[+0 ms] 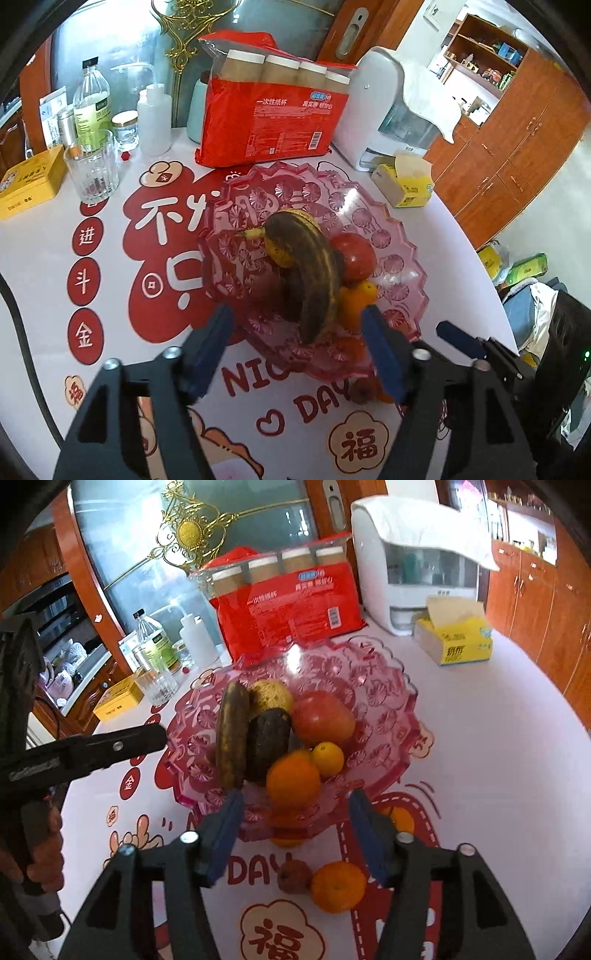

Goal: Organize fruits
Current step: 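Withdraw both open tools from the bowl toward the remaining oranges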

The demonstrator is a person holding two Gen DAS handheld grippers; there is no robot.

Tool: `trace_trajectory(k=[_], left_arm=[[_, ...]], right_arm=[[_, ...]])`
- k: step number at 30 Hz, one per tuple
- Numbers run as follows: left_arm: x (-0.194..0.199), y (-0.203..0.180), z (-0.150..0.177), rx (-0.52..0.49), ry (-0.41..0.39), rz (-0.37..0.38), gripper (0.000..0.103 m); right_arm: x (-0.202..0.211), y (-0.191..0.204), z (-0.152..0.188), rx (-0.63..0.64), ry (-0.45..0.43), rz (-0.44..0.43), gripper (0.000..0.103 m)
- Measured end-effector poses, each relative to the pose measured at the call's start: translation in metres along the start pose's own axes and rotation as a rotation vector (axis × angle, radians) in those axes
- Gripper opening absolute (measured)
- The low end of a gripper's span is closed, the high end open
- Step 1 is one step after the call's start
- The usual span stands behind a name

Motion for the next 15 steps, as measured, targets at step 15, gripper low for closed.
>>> trace_trajectory(k=[15], left_arm=[[0.010,0.008,0.093,0.019,0.191,-0.060,0.079]], right_arm=[[0.037,-0.008,0.062,-0.042,0.083,0.053,0.062]])
Point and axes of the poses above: each gripper's, at about its wrist camera, not at the fingertips, and x roughly against the way its jaws point, y to its left, z to its underside, the point moved 3 cm from there along -x, roughly the way its jaws point, and after that the axes turned 2 degrees about -z, right-handed, at the moved point
